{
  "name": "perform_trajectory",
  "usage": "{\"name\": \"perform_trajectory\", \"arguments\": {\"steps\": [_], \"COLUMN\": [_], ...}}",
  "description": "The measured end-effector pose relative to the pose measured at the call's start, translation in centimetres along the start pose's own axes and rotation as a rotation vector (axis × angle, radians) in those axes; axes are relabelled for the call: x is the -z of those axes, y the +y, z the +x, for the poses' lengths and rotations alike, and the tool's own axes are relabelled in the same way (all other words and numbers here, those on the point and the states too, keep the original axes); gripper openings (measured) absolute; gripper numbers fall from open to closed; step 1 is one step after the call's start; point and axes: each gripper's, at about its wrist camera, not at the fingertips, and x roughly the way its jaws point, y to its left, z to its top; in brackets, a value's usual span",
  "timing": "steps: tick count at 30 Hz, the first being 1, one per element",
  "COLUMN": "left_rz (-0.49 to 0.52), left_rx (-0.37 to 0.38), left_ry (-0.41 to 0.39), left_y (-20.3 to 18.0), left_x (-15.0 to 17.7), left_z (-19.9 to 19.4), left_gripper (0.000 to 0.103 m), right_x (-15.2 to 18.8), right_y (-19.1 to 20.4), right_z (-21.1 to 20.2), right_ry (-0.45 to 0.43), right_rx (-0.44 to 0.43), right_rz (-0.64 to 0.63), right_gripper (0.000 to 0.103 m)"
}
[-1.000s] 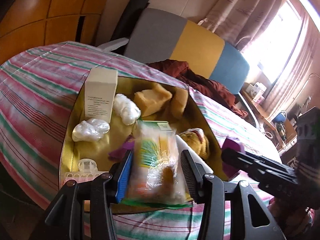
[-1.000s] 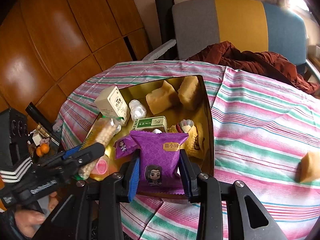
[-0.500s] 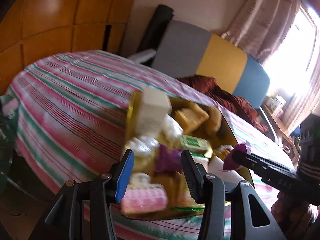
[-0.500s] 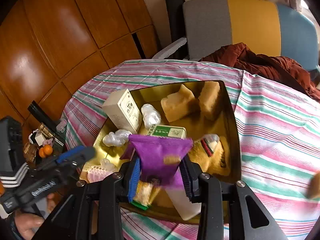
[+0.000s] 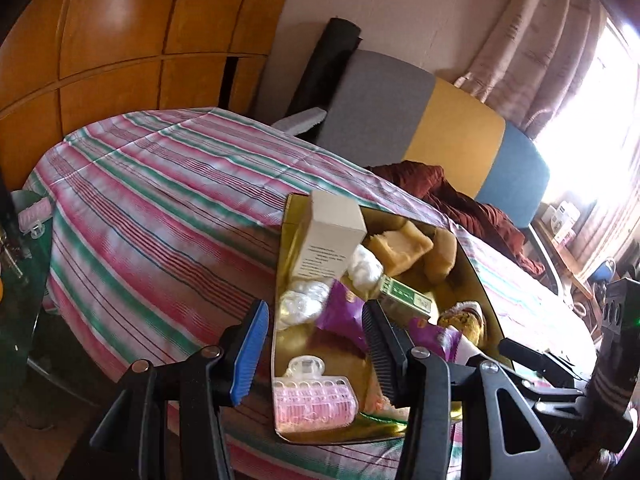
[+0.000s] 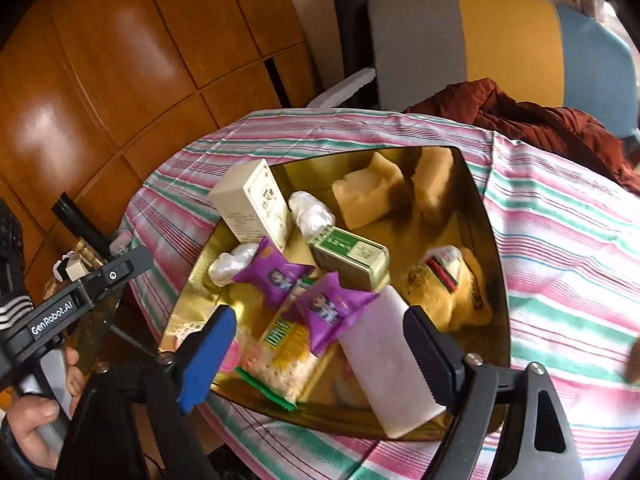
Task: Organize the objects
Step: 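Move both tools back toward the yellow sponge and small cracker packet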
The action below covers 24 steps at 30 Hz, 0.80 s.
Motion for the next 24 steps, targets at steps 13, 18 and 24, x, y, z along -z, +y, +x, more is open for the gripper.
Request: {"name": "perform_trajectory", "arguments": {"steps": [13, 18, 24], "left_rz": [0.112, 0.169, 0.177], "left_rx": [-0.044, -0.089, -0.081], "left_ry": [0.008, -0.041, -0.044], "left_y": [-3.5, -4.8, -5.7], "left_x": [1.6, 2.0, 2.3], "left_z": [0.0, -1.0, -1.5], "left_gripper": [0.049, 0.05, 0.053], "right_x": [2.4, 2.9, 3.4], "right_y": [0.9, 0.0, -1.2], "right_z": [-1.8, -2.6, -4.2], "right_ry": [-0.106, -0.12, -0.168], "right_rx": [0.167, 0.224, 0.295], "right_rz": [-0.125, -0.081, -0.04], "right_gripper": [0.103, 0.103, 0.103]}}
